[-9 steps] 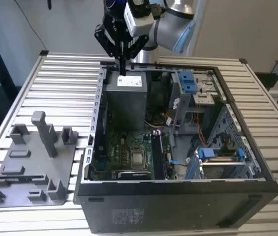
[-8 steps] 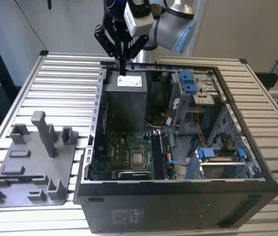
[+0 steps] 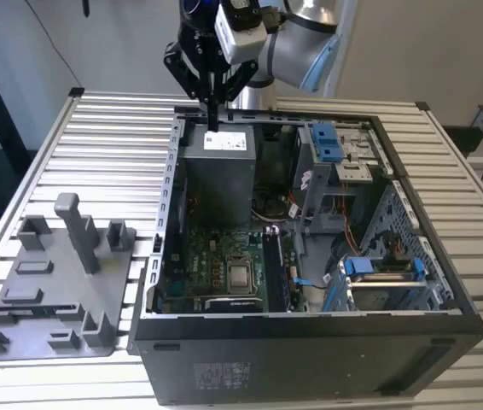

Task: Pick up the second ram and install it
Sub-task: 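Reach for the second ram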

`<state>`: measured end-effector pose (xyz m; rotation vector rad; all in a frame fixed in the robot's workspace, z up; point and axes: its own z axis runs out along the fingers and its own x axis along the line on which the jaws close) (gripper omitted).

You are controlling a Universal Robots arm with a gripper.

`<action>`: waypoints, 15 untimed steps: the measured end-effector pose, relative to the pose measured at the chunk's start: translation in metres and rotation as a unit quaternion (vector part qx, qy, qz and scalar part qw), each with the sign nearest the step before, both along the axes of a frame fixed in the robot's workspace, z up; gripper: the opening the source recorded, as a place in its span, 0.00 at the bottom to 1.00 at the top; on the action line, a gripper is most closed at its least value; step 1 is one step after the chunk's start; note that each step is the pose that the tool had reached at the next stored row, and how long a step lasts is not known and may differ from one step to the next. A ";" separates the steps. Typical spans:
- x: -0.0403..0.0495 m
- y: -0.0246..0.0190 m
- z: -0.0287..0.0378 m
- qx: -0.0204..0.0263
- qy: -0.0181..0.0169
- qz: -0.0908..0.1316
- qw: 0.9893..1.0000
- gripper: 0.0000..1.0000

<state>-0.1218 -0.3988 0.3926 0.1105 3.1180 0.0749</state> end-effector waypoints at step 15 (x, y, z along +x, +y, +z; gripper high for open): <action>-0.0199 0.0000 -0.0001 0.000 0.000 0.000 1.000 0.11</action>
